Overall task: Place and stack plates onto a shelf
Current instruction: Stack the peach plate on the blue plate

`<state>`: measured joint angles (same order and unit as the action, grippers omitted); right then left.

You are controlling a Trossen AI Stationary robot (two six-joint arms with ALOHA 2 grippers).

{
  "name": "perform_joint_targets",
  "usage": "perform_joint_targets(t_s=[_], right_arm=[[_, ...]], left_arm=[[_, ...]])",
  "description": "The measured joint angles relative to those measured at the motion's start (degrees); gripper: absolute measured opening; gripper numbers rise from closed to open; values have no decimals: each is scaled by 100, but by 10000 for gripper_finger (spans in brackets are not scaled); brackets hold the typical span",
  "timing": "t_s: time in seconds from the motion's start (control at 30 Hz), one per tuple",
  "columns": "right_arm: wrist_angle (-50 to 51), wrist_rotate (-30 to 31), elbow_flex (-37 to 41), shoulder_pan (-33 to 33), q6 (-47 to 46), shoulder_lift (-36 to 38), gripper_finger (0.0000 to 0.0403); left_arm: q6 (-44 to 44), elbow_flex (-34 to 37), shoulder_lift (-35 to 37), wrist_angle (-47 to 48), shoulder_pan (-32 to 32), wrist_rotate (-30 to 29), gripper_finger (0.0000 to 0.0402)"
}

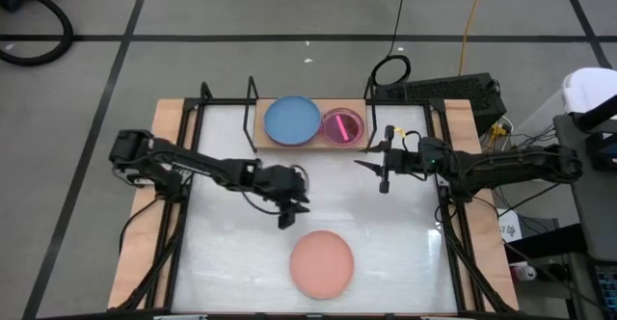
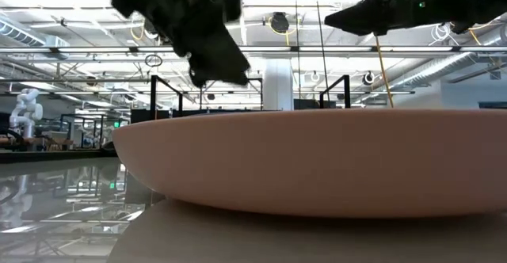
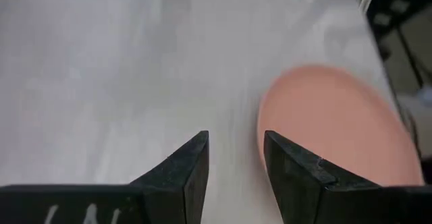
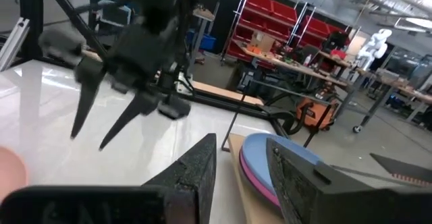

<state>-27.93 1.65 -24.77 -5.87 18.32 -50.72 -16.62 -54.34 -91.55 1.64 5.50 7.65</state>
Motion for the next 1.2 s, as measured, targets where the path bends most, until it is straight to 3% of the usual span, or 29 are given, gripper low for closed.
perform_joint_targets(t_s=[0.1, 0.37, 0.73, 1.2], right_arm=[[67, 0, 0, 0, -99, 0, 112], [278, 0, -2, 0, -117, -2, 112], [287, 0, -2, 0, -207, -2, 112], [291, 0, -4, 0, -266, -2, 112]], left_arm=[[-2, -433, -445, 677, -4, 296, 147], [-206, -993, -1279, 1011, 203, 1053, 147], [-495, -1132, -1769, 966, 422, 722, 147], [-621, -1124, -1993, 1005, 417, 729, 147]])
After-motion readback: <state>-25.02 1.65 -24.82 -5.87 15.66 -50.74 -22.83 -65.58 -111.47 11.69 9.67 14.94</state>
